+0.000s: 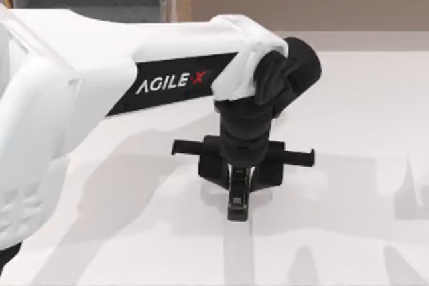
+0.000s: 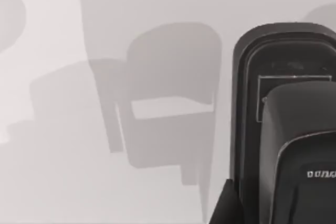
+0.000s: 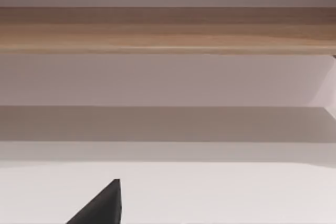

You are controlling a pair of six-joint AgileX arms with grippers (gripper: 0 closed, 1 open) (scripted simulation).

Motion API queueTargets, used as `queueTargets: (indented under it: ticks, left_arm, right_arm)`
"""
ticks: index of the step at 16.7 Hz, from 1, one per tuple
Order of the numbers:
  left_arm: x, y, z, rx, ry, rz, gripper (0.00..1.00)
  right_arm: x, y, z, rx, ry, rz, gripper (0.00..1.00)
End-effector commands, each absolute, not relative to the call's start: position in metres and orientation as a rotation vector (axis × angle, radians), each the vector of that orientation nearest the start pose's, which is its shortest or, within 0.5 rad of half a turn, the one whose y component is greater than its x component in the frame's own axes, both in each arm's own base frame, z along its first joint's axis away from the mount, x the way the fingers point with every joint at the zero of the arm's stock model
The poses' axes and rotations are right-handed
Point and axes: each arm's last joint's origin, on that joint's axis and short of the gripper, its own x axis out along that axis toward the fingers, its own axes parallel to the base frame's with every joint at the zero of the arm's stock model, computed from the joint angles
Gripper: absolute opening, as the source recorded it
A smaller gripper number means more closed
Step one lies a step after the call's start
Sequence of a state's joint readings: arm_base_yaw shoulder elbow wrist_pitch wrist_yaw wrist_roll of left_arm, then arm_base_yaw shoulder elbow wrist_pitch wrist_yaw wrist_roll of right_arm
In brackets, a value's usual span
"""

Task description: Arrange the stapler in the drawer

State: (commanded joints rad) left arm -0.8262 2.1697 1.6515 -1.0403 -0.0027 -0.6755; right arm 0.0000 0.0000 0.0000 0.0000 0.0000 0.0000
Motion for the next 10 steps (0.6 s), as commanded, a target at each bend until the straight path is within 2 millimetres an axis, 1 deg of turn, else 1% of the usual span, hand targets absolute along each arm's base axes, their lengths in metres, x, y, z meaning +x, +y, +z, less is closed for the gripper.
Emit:
queueTargets:
  ticks: [1, 3, 5, 7, 9, 10]
  left_arm:
    - [0.295, -0.300, 0.159, 0.092, 1.527, -0.123, 0.00]
    - [0.319, -0.282, 0.188, 0.052, 1.440, -0.136, 0.00]
    - [0.349, -0.250, 0.225, 0.017, 1.326, -0.129, 0.00]
    - [0.378, -0.204, 0.263, 0.002, 1.210, -0.089, 0.00]
    - [0.401, -0.149, 0.295, 0.016, 1.116, -0.018, 0.00]
    - [0.409, -0.119, 0.306, 0.034, 1.085, 0.026, 0.00]
  right_arm:
    - [0.106, -0.001, 0.160, 0.000, 0.000, 0.000, 1.00]
    - [0.106, -0.001, 0.160, 0.000, 0.000, 0.000, 1.00]
    - [0.106, -0.001, 0.160, 0.000, 0.000, 0.000, 1.00]
    - [0.106, -0.001, 0.160, 0.000, 0.000, 0.000, 1.00]
    - [0.106, -0.001, 0.160, 0.000, 0.000, 0.000, 1.00]
    - [0.106, -0.001, 0.160, 0.000, 0.000, 0.000, 1.00]
